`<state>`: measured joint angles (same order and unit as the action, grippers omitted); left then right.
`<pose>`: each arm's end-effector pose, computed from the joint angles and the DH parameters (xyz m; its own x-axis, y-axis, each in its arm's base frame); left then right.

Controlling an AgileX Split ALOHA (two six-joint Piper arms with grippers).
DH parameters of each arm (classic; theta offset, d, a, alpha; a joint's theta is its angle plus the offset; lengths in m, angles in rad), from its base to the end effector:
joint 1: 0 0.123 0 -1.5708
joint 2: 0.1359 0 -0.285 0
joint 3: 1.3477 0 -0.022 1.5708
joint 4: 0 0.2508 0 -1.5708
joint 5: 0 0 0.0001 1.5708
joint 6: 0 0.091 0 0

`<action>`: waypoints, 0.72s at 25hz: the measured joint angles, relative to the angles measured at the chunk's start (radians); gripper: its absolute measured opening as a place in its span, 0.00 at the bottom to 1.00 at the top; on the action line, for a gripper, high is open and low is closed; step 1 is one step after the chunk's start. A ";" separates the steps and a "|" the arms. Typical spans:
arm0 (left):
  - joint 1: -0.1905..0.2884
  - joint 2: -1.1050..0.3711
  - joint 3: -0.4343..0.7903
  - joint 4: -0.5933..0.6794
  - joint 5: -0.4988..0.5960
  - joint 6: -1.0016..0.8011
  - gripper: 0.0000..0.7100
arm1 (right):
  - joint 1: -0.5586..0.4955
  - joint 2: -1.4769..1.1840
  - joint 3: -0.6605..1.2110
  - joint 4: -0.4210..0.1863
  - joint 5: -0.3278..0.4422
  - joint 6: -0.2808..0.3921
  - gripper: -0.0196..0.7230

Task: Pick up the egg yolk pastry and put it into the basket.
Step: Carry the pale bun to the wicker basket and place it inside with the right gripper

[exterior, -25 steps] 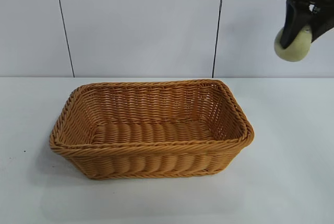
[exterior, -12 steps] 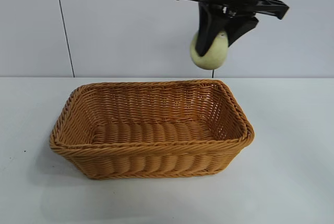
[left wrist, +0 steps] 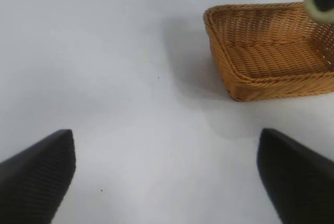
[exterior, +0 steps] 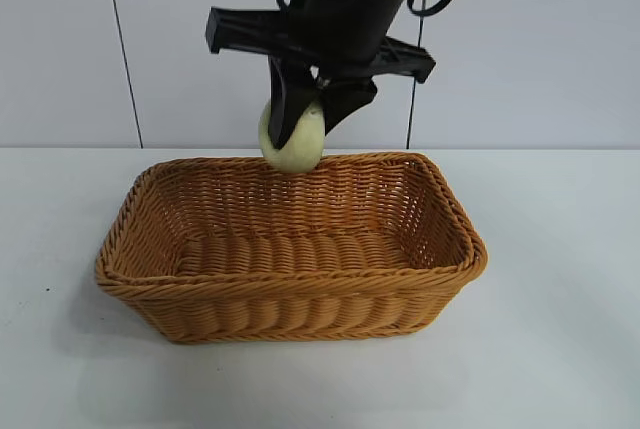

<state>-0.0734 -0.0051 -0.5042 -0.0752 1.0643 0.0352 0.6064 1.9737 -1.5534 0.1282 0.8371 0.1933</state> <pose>-0.0068 -0.0055 0.2783 -0.4488 0.0317 -0.8931 0.1311 0.9909 -0.0308 0.3451 0.2499 0.2231 -0.8910 -0.2838 -0.3544 -0.3666 0.9103 0.1925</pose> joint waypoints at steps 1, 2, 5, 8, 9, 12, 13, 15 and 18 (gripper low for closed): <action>0.000 0.000 0.000 0.000 0.000 0.000 0.98 | 0.000 0.022 0.000 -0.002 -0.010 0.000 0.27; 0.000 0.000 0.000 0.000 0.000 0.000 0.98 | 0.000 0.040 0.000 -0.007 -0.017 0.001 0.27; 0.000 0.000 0.000 0.000 0.000 0.000 0.98 | 0.000 0.101 0.000 -0.012 -0.034 0.003 0.27; 0.000 0.000 0.000 0.000 0.000 0.000 0.98 | 0.000 0.145 0.000 -0.012 -0.039 0.003 0.27; 0.000 0.000 0.000 0.000 0.000 0.000 0.98 | 0.000 0.153 0.000 -0.012 -0.039 0.003 0.27; 0.000 0.000 0.000 0.000 0.000 0.000 0.98 | 0.000 0.161 0.000 -0.012 -0.040 0.004 0.30; 0.000 0.000 0.000 0.000 0.000 0.000 0.98 | 0.000 0.161 0.000 -0.012 -0.040 0.004 0.35; 0.000 0.000 0.000 0.000 0.000 0.000 0.98 | 0.000 0.161 0.000 -0.012 -0.038 0.004 0.49; 0.000 0.000 0.000 0.000 0.000 0.000 0.98 | 0.000 0.161 0.000 -0.012 -0.024 0.004 0.81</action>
<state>-0.0734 -0.0051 -0.5042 -0.0752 1.0643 0.0352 0.6064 2.1345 -1.5534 0.1160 0.8128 0.1970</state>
